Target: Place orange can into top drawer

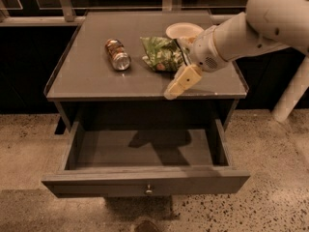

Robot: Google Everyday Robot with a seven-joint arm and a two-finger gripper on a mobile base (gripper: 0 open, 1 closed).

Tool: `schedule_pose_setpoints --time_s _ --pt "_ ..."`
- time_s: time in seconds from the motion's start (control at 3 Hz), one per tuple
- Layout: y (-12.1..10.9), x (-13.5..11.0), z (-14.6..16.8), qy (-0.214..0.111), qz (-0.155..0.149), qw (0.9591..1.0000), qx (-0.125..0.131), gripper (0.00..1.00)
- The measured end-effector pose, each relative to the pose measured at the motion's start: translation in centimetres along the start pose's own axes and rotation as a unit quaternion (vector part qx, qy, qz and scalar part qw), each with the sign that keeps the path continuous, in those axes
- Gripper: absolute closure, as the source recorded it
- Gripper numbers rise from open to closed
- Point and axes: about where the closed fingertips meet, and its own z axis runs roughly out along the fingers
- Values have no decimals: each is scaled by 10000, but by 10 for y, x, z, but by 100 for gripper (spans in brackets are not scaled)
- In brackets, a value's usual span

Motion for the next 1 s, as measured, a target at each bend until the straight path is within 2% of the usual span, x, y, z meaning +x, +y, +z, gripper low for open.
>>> schedule_pose_setpoints --time_s 0.33,1.0 --pt "-13 -21 41 -107 -171 9995 -246 0" --pt "-38 -66 107 83 -594 9965 -588 0"
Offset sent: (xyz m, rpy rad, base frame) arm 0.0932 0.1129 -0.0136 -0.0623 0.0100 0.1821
